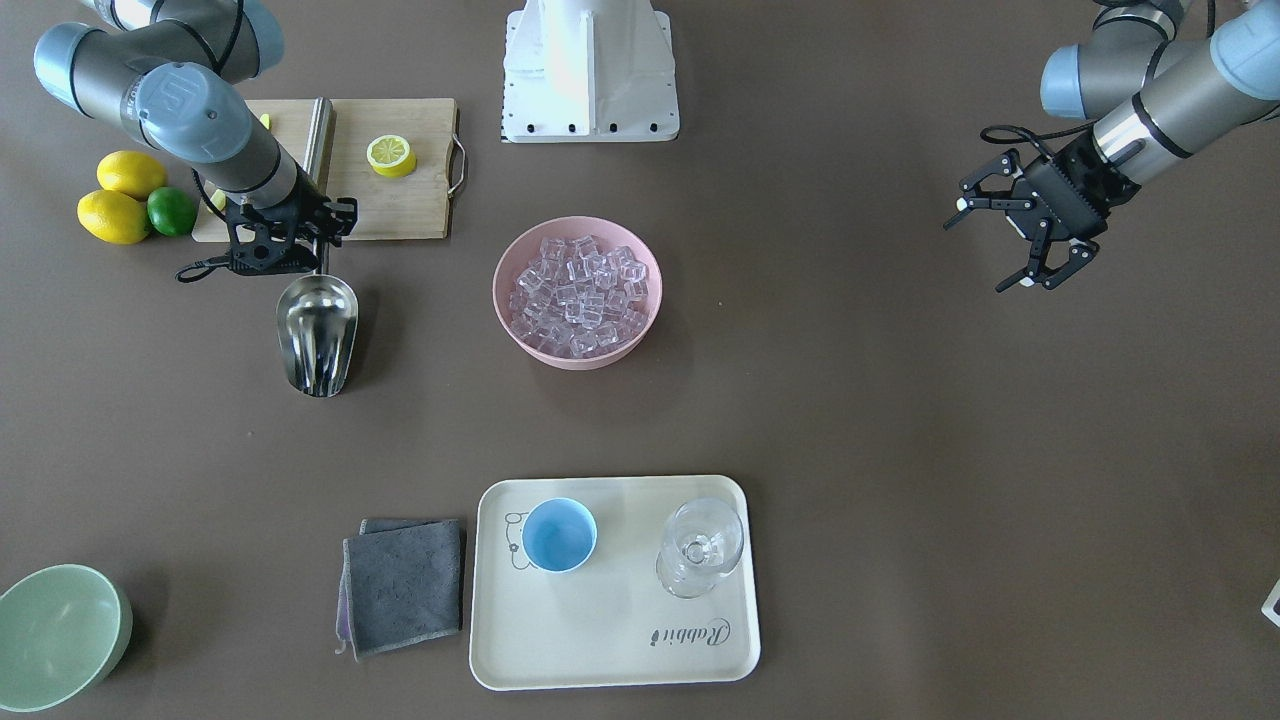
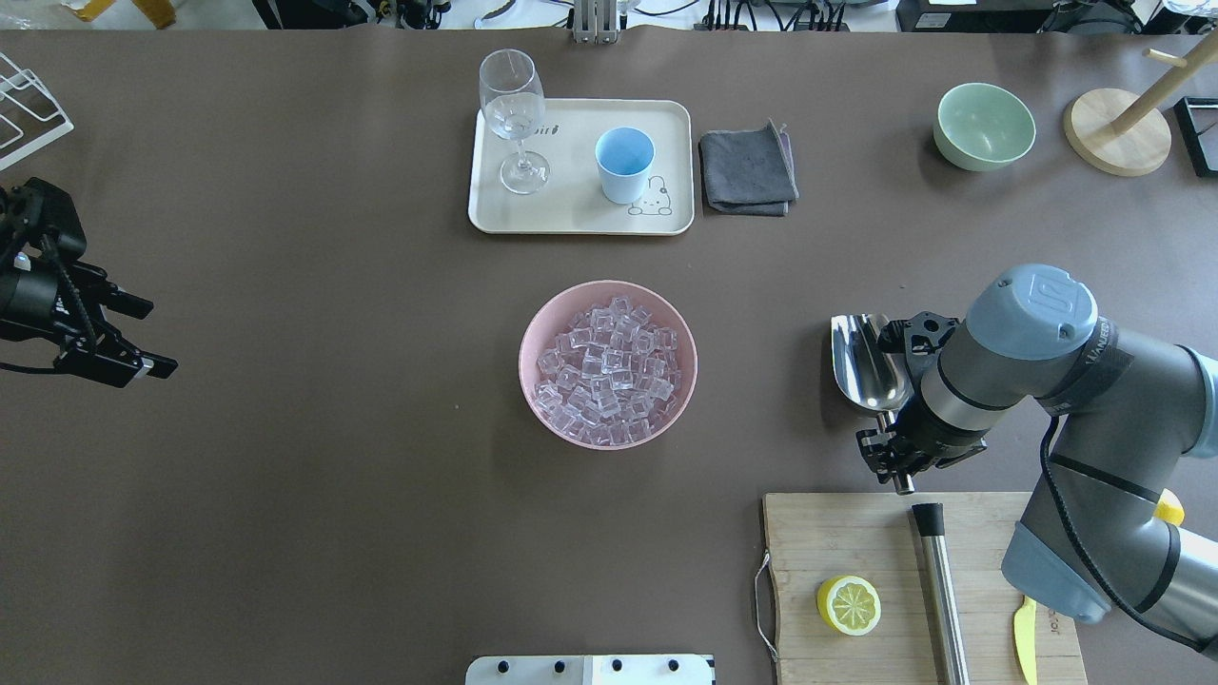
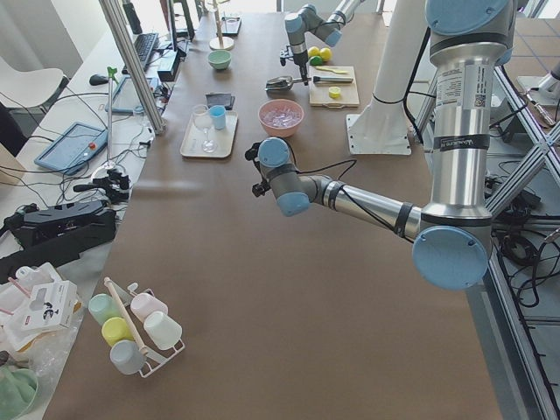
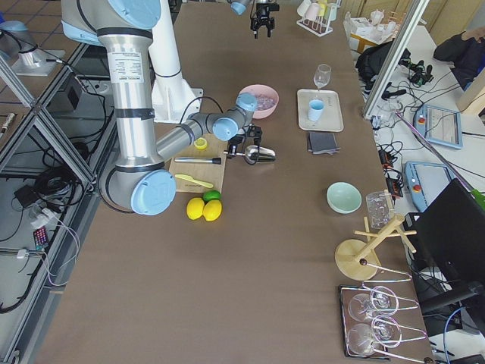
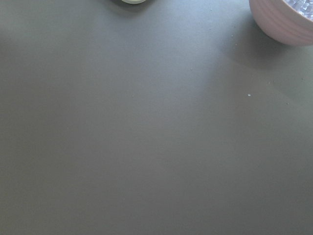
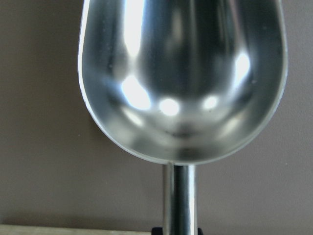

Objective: Put ice in cup with scoop
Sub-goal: 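Lift the scoop with the right gripper toward the pink bowl while the left arm advances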

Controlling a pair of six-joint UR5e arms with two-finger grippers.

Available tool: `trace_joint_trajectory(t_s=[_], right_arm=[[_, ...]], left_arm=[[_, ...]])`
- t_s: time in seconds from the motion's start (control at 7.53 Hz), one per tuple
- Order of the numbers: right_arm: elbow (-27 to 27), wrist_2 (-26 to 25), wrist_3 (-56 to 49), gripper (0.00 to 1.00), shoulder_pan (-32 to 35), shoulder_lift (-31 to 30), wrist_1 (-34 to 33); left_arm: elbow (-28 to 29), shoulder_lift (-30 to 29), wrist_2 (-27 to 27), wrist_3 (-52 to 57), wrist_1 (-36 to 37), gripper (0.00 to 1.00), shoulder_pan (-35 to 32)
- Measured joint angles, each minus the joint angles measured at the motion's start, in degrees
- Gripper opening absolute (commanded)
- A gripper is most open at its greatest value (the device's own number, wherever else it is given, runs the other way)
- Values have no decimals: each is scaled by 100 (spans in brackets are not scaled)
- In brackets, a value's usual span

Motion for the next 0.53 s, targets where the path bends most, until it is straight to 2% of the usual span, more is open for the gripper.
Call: trace_joint_trajectory(t_s=[0.27,0.53], right_arm=[[306,-14,-371,0,110,-4,-337],[664,-197,-1253,0,455,179,-1241]], left_arm=[[67,-26,251,4,-254,99,219],[250,8,593,3,-752,99,406]])
